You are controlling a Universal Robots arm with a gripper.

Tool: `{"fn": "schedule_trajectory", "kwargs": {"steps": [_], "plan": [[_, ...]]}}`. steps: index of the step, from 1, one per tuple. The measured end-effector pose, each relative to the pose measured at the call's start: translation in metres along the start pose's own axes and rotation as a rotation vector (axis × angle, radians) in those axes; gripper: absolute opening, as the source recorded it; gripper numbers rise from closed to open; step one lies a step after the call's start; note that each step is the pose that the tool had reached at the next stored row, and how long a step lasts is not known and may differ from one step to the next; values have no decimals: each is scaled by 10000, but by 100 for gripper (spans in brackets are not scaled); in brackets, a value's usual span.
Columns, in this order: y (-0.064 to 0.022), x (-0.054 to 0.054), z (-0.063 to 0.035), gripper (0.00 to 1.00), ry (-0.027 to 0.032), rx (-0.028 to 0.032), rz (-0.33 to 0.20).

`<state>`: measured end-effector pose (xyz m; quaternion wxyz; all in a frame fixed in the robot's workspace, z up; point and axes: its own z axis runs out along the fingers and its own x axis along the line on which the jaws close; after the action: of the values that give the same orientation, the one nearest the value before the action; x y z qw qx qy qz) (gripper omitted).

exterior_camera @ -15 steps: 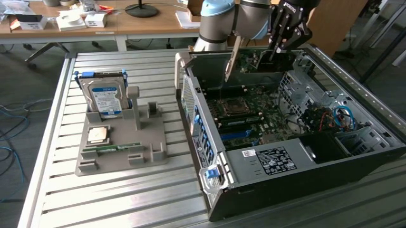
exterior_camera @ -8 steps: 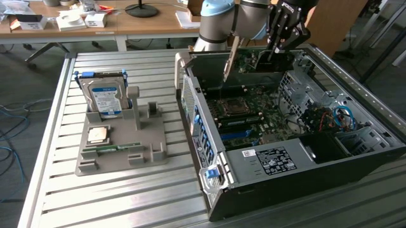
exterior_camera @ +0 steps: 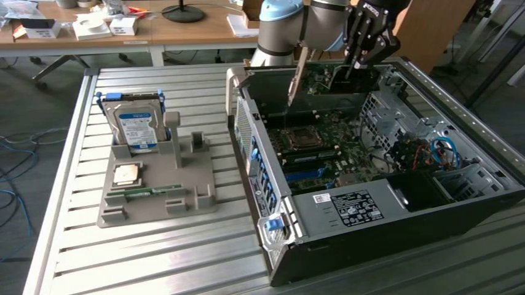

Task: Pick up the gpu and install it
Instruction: 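Insert the gpu into the slot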

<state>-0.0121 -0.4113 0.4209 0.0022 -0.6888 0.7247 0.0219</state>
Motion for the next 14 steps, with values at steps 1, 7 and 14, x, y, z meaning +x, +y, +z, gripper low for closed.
{"fn": "schedule_trajectory", "kwargs": {"steps": [1, 7, 14], "plan": [[2, 0, 0, 26, 0, 0, 0], [14, 1, 0, 26, 1, 0, 0], [33, 2, 1, 26, 1, 0, 0]]}}
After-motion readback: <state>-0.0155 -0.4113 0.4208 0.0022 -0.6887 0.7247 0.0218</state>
